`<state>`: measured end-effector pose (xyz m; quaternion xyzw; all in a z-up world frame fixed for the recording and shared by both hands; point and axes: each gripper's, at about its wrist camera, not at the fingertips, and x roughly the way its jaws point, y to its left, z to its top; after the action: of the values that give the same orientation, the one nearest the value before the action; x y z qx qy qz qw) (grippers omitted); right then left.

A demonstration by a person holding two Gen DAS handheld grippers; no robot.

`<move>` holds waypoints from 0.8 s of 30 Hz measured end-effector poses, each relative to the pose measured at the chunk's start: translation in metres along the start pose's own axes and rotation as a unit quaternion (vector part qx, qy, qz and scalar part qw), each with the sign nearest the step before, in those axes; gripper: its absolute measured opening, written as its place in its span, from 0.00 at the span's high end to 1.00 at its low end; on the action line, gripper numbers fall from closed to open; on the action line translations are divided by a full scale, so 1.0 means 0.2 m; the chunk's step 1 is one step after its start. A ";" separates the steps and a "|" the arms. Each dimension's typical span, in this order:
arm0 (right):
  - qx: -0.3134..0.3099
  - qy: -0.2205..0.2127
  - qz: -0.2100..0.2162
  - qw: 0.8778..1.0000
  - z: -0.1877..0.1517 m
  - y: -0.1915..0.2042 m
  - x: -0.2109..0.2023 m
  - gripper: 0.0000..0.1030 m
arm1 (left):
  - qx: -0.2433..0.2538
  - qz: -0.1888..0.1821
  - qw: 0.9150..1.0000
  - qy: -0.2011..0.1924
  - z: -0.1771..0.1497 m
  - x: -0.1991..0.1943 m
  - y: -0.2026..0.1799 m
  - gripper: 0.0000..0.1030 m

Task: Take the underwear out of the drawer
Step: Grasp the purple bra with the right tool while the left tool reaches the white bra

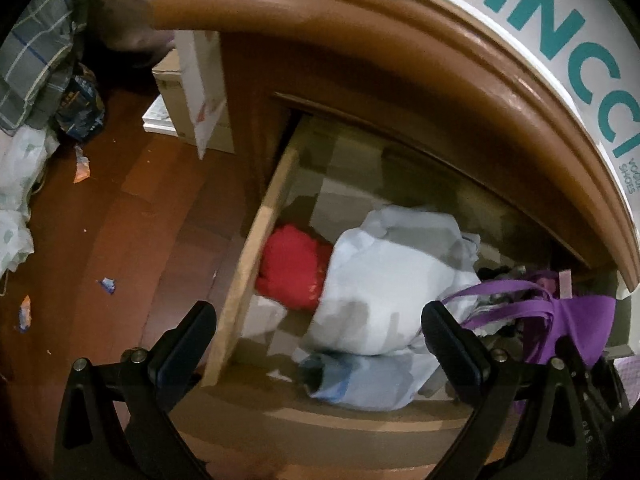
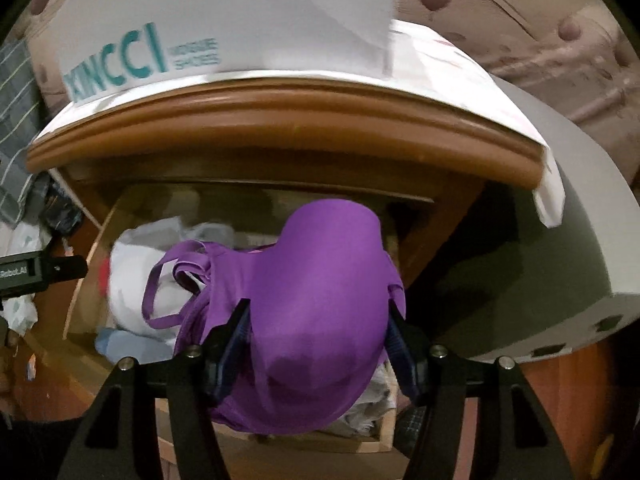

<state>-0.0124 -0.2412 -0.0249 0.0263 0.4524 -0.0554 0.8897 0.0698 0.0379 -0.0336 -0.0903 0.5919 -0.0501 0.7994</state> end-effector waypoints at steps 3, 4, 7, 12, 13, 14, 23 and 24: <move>0.013 0.003 -0.001 1.000 0.00 -0.05 0.00 0.39 | 0.003 0.001 1.000 0.006 0.00 0.05 -0.02 0.01; 0.015 0.003 0.000 1.000 0.00 -0.07 -0.01 0.39 | 0.006 -0.001 1.000 0.013 0.00 0.07 -0.03 0.01; 0.034 0.000 -0.002 0.999 0.00 -0.13 -0.02 0.40 | 0.012 0.002 1.000 0.024 0.00 0.11 -0.06 0.01; 0.056 0.005 0.010 0.998 -0.01 -0.17 -0.02 0.41 | 0.017 0.006 0.999 0.040 -0.01 0.19 -0.10 0.01; 0.060 0.007 0.014 0.998 -0.01 -0.20 -0.04 0.41 | 0.015 0.002 0.999 0.048 -0.01 0.21 -0.10 0.01; 0.066 0.008 0.016 0.998 -0.01 -0.21 -0.03 0.41 | 0.015 0.001 0.998 0.055 -0.01 0.23 -0.11 0.01; 0.087 0.026 0.044 0.995 -0.01 -0.27 -0.01 0.41 | 0.049 0.018 0.995 0.084 0.04 0.36 -0.23 0.01; 0.087 0.028 0.045 0.995 0.00 -0.27 0.00 0.41 | 0.056 0.020 0.994 0.092 0.04 0.37 -0.24 0.01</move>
<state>-0.0199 -0.2942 -0.0251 0.1250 0.4690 -0.0539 0.8726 0.1014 -0.0224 -0.0910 -0.0290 0.6609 -0.0754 0.7461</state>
